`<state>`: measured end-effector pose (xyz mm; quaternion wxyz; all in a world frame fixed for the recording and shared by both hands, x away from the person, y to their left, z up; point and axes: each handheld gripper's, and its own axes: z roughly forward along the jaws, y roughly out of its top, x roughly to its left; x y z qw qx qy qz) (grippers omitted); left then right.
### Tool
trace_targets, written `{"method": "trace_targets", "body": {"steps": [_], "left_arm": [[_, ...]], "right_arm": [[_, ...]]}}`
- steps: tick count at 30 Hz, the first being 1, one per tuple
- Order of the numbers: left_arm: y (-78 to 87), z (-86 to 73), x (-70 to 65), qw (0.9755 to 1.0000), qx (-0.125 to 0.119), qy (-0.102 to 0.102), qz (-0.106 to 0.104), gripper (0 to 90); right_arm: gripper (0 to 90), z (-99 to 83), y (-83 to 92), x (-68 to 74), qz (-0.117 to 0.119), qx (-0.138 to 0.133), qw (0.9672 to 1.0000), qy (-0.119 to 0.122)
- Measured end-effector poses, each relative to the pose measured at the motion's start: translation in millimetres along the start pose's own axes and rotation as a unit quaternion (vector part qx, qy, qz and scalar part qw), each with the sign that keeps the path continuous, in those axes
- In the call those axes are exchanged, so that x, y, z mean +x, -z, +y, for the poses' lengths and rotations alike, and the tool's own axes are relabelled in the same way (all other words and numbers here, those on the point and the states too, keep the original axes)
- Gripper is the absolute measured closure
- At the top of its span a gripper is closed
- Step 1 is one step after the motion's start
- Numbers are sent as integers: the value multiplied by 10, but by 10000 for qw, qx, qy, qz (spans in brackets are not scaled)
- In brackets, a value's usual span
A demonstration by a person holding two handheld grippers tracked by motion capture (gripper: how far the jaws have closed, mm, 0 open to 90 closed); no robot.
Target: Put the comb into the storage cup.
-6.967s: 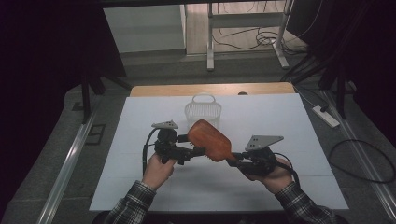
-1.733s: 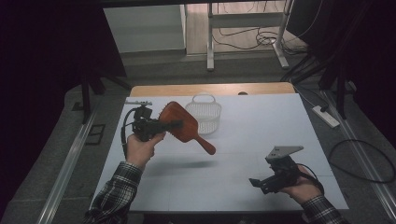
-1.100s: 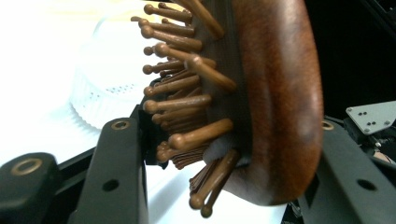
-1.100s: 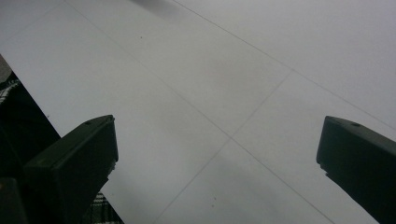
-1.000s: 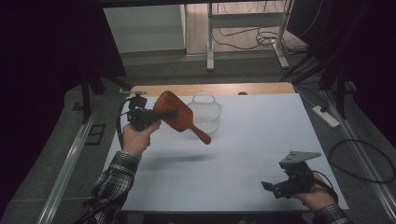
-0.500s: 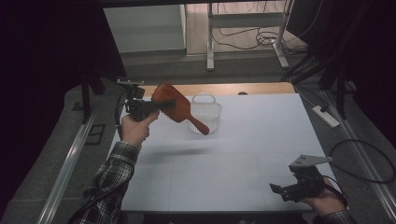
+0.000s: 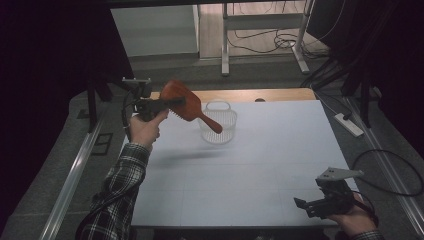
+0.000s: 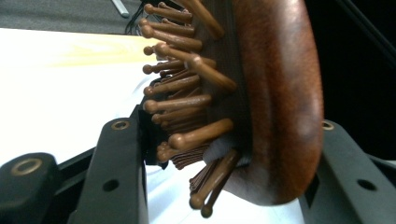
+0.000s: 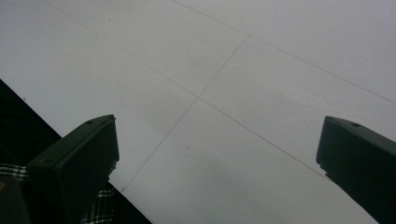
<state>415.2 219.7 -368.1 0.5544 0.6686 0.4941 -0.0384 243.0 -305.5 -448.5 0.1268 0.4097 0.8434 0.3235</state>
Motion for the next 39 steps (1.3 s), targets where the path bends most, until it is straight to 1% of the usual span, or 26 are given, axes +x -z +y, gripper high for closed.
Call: {"method": "trace_targets", "body": {"steps": [5, 9, 16, 18, 23, 30, 39], "left_arm": [[-18, 47, 18, 9999, -35, 15, 96, 526], [-39, 87, 33, 9998, -110, 36, 165, 526], [-105, 109, 81, 9993, -196, 99, 296, 526], [-148, 101, 102, 9991, -200, 129, 338, 527], [-237, 71, 130, 9990, -185, 167, 358, 527], [-360, 21, 150, 9990, -189, 200, 351, 526], [-505, -42, 156, 9989, -121, 188, 421, 526]], "right_arm": [[0, -16, 31, -1, -19, -14, 10000, -25], [0, -24, 42, 1, -45, -37, 10000, -28], [0, -24, 37, 1, -57, -17, 10000, -34], [0, -24, 36, 1, -52, -15, 10000, -25], [0, -25, 36, 1, -45, -13, 10000, -23], [0, -25, 34, -2, -40, 3, 10000, -23], [0, -25, 30, -1, -30, 26, 10000, -2]]}}
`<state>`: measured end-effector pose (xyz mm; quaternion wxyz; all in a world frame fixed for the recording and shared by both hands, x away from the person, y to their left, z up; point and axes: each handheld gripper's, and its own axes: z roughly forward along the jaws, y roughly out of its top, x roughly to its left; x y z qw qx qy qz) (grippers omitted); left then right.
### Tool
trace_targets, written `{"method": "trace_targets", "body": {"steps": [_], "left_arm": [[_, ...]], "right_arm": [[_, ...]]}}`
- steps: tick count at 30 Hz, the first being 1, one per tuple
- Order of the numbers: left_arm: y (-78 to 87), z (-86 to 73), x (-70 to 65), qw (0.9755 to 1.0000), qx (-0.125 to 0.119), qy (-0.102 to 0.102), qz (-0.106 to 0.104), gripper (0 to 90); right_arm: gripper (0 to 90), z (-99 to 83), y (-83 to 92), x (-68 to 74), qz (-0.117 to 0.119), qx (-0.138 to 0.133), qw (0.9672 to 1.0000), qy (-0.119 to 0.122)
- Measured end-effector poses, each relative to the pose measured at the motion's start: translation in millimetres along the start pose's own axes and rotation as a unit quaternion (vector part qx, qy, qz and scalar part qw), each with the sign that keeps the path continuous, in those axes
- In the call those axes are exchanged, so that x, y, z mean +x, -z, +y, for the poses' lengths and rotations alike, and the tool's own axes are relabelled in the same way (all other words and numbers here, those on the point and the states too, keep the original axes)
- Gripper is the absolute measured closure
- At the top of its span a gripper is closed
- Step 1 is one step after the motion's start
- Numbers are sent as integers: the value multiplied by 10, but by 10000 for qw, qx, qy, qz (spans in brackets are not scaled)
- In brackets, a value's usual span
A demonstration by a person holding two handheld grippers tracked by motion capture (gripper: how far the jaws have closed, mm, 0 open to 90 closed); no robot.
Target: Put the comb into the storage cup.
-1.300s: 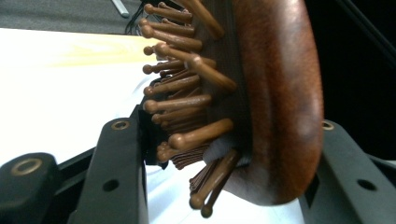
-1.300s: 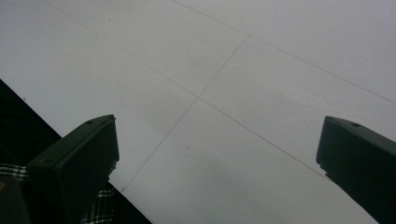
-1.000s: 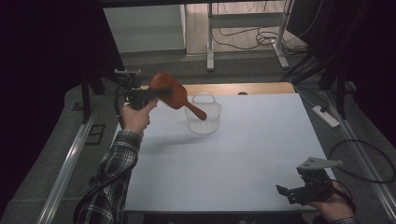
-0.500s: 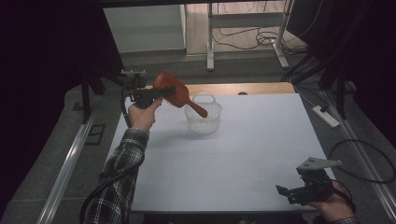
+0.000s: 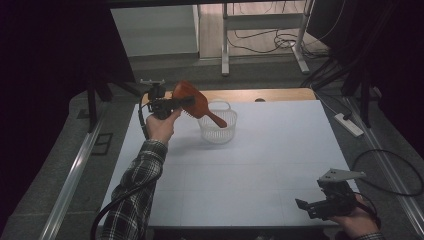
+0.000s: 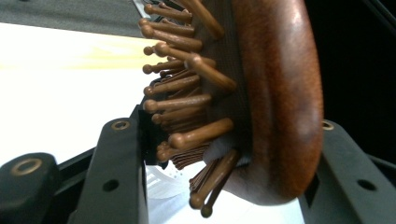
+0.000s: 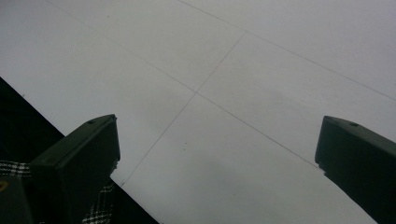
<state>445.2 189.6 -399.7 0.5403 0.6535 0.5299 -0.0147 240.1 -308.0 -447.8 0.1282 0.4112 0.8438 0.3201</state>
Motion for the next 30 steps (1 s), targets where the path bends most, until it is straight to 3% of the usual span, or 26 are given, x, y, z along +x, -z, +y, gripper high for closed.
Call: {"method": "trace_targets", "body": {"steps": [30], "left_arm": [[-422, -203, -22, 9996, 175, 0, 230, 526]], "right_arm": [[4, -1, -8, 3, -3, 51, 10000, 26]]}}
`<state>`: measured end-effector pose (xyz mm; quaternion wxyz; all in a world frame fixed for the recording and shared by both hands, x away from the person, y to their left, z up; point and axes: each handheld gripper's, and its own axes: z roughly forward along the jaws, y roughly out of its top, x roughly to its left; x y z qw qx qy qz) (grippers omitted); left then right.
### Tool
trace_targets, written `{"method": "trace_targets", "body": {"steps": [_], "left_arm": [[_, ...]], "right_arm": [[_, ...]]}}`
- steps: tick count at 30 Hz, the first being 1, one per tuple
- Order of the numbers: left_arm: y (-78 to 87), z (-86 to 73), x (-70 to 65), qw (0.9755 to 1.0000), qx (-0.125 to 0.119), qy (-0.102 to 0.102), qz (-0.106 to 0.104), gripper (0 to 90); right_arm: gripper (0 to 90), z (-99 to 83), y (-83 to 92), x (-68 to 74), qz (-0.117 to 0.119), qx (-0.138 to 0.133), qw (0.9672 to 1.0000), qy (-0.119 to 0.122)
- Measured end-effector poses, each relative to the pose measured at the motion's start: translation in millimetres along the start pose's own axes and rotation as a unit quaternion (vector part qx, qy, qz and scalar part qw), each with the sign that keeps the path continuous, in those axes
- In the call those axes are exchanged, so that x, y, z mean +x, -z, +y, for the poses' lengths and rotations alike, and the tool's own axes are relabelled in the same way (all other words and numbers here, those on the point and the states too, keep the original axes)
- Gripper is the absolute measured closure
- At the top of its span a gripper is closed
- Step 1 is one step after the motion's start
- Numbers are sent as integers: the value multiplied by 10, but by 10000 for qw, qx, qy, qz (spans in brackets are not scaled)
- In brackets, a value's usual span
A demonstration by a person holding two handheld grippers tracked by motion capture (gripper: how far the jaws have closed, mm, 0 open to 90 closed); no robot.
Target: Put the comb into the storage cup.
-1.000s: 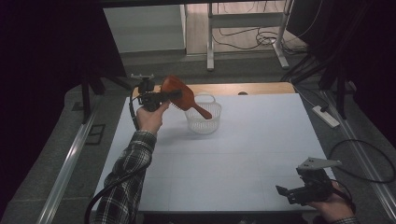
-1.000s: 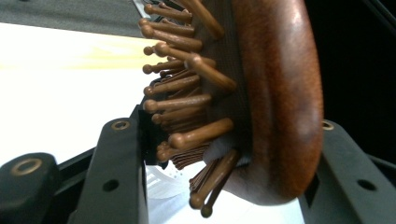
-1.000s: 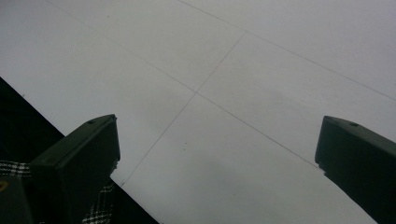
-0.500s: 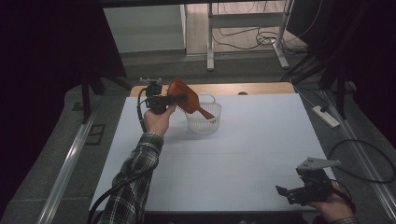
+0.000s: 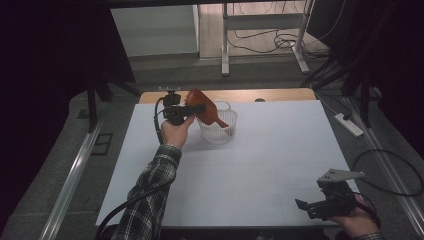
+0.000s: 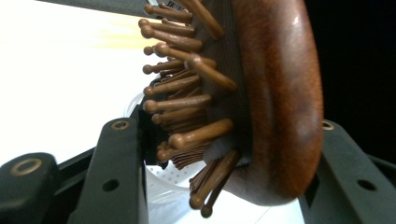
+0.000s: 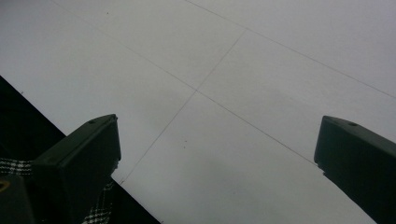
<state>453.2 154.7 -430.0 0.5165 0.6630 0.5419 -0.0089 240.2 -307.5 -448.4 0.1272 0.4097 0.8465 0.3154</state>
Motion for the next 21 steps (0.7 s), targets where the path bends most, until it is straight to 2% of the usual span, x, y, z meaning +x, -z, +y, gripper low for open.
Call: {"method": "trace_targets", "body": {"steps": [6, 16, 21], "left_arm": [[-40, -38, 18, 9999, 42, -13, 107, 525], [-37, -95, 86, 9999, -32, 91, 84, 507], [-39, -117, 118, 9999, 3, 62, 137, 480]], "right_arm": [[4, 1, -2, 4, -8, 22, 10000, 4], [5, 4, -9, 2, -7, 35, 10000, 17], [5, 6, -12, 1, -5, 53, 10000, 4]]}}
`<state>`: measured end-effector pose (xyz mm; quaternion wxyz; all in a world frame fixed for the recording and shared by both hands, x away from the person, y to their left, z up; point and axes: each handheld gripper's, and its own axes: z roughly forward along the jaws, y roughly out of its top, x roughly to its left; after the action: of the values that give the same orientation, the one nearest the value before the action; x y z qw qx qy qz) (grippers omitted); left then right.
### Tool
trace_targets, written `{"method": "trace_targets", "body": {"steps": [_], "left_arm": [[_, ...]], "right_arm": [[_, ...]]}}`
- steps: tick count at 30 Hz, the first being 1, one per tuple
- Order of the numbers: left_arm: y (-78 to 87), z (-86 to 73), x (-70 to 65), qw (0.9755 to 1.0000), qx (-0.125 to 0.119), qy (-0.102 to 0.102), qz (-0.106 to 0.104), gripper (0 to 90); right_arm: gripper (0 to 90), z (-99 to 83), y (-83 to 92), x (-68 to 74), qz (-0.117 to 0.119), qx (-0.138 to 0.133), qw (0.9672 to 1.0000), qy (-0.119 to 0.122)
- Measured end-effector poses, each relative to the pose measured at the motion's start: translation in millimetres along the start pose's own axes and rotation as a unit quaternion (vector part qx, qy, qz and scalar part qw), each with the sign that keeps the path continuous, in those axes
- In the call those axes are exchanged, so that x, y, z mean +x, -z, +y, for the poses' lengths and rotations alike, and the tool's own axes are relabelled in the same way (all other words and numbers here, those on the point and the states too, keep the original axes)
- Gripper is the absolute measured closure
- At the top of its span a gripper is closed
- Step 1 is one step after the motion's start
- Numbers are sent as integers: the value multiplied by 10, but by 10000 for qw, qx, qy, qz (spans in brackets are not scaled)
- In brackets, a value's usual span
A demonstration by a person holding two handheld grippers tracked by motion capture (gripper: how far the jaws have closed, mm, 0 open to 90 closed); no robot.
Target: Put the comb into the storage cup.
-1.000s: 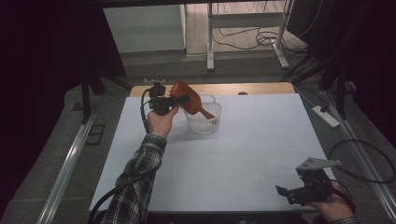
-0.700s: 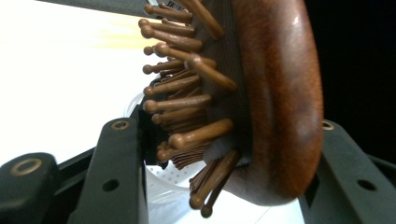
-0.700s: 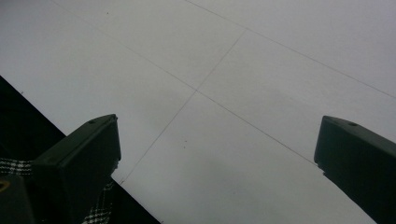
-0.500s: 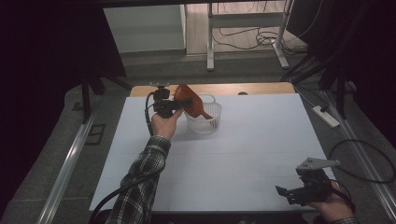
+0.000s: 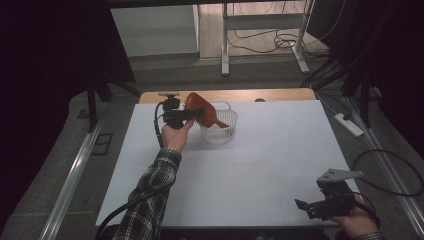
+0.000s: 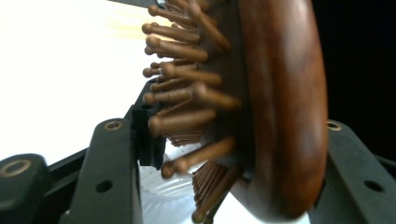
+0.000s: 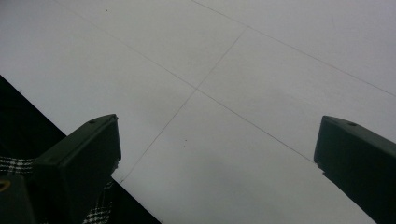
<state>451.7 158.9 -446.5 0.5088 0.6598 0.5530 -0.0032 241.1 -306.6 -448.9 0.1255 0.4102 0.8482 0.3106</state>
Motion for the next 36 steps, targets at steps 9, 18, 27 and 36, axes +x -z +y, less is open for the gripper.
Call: {"method": "trace_targets", "body": {"steps": [9, 18, 27, 36], "left_arm": [[5, -13, 16, 9999, 10, -78, 130, 427], [10, -46, 68, 9997, 44, -113, 235, 368], [12, -29, 42, 9992, 101, -219, 308, 323], [54, -3, 5, 9980, 130, -434, 441, 278]], "right_arm": [[5, -1, 3, 1, -10, -25, 10000, 13], [5, -2, 5, 3, -15, -29, 10000, 15], [5, -3, 6, 4, -12, -30, 10000, 25], [5, -3, 6, 8, -5, -25, 10000, 38]]}}
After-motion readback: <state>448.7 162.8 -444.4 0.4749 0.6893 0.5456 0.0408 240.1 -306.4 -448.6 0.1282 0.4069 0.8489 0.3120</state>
